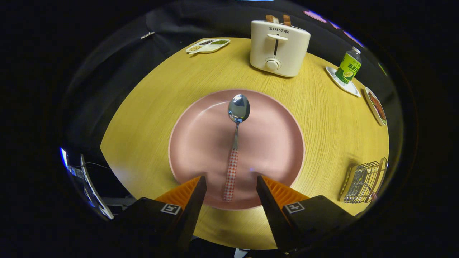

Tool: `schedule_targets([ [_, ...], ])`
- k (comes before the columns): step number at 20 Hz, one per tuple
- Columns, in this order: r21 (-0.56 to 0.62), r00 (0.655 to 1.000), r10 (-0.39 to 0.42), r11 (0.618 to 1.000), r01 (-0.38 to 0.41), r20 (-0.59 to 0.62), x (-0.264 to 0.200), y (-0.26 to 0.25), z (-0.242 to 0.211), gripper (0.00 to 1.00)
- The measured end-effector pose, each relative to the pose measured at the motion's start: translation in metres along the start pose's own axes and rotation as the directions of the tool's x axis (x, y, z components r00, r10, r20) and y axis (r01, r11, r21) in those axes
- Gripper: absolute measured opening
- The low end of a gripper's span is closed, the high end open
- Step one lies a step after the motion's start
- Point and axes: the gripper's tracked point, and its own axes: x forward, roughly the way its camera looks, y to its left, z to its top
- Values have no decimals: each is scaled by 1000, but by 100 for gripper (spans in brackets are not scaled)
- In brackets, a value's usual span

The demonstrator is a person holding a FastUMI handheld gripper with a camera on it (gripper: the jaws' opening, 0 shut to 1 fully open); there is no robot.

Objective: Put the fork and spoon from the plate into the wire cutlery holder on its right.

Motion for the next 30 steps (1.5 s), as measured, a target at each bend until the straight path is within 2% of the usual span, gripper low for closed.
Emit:
schedule_targets([
  [1, 7, 1000, 8, 1000, -8, -11, 2, 1, -2, 83],
  [4, 32, 1000, 13, 999, -13, -25, 4, 0, -7, 77],
  [6, 32, 1000, 4, 999, -3, -30, 6, -2, -8, 67],
  [7, 32, 1000, 8, 999, -7, -30, 6, -1, -8, 58],
  [8, 30, 999, 13, 999, -12, -43, 9, 0, -15, 55],
  [11, 34, 999, 14, 999, -12, -46, 11, 0, -15, 31],
  [14, 52, 998, 29, 998, -26, -60, 12, -3, -17, 27],
  [15, 54, 997, 37, 998, -34, -61, 11, -2, -16, 17],
  [19, 89, 994, 93, 992, -87, -65, 8, -1, -15, 9],
  [23, 105, 992, 117, 988, -111, -53, -6, -8, -10, 8],
  [30, 125, 986, 169, 978, -166, -13, -77, -35, -4, 8],
])
